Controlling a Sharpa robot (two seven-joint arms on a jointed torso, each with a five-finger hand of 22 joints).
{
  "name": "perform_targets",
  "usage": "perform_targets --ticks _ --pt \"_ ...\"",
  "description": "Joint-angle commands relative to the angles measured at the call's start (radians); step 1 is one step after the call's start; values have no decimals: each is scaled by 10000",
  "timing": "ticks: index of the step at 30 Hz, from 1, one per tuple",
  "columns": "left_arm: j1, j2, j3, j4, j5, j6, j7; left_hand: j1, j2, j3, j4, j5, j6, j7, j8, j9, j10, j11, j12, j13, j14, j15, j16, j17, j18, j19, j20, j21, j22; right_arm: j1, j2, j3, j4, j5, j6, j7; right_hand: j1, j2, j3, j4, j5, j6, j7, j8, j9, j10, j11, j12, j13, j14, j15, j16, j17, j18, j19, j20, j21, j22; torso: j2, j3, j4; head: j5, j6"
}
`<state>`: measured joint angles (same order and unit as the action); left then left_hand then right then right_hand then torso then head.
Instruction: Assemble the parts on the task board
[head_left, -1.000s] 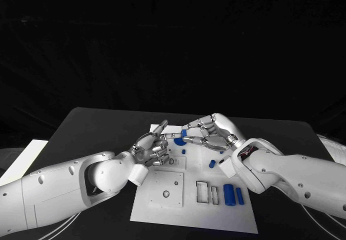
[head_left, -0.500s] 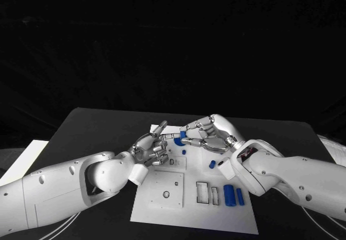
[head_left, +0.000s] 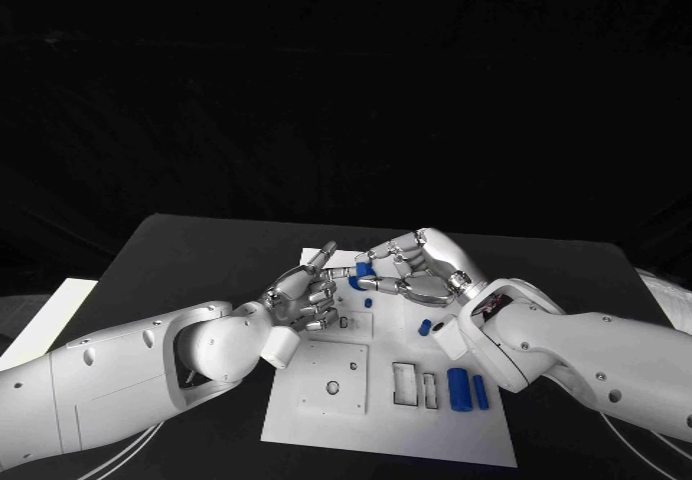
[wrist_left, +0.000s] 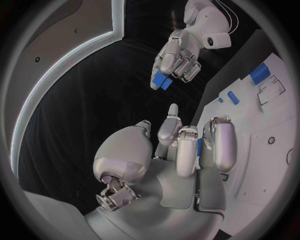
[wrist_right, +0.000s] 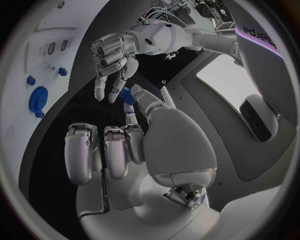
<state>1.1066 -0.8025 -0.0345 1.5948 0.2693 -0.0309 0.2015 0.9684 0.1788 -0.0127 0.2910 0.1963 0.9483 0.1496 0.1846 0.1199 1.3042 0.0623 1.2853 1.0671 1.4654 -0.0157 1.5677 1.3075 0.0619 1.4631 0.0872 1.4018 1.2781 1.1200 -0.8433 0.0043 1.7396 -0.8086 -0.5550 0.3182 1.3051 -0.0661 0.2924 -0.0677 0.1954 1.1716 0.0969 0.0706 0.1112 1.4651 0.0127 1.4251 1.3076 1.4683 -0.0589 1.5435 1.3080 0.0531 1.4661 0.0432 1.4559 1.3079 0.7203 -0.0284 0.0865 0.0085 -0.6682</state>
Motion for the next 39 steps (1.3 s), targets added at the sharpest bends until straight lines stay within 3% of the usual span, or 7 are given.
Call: perform_targets --ticks 1,23,39 --pt "10 55 8 48 -93 187 -102 94 -31 -47 -1 37 -67 -13 -56 5 -70 16 -41 31 1054 57 31 2633 -13 48 45 -14 27 -9 90 5 -90 -121 193 61 23 112 11 56 43 49 2 25 14 321 29 45 1699 946 51 39 2269 -70 169 75 40 549 -4 -2 14 -3 -11" --pt "14 80 8 144 -111 626 -67 -10 206 -144 9 46 478 -193 254 248 215 -122 183 433 1054 -27 31 2633 -40 111 9 100 208 -9 261 5 -435 -210 376 -83 22 112 8 57 43 49 1 24 14 320 28 44 1698 946 51 39 2270 -70 170 75 41 551 -9 -1 2 32 -47" --pt "14 66 9 106 -111 813 -44 -20 240 -170 7 45 613 -257 330 334 308 -180 244 558 1054 -76 31 2633 -48 128 -35 125 248 -9 223 5 -515 -267 397 -166 24 116 4 57 45 49 -1 23 15 318 26 42 1697 946 49 40 2271 -70 169 75 40 549 -14 1 -1 32 -58"
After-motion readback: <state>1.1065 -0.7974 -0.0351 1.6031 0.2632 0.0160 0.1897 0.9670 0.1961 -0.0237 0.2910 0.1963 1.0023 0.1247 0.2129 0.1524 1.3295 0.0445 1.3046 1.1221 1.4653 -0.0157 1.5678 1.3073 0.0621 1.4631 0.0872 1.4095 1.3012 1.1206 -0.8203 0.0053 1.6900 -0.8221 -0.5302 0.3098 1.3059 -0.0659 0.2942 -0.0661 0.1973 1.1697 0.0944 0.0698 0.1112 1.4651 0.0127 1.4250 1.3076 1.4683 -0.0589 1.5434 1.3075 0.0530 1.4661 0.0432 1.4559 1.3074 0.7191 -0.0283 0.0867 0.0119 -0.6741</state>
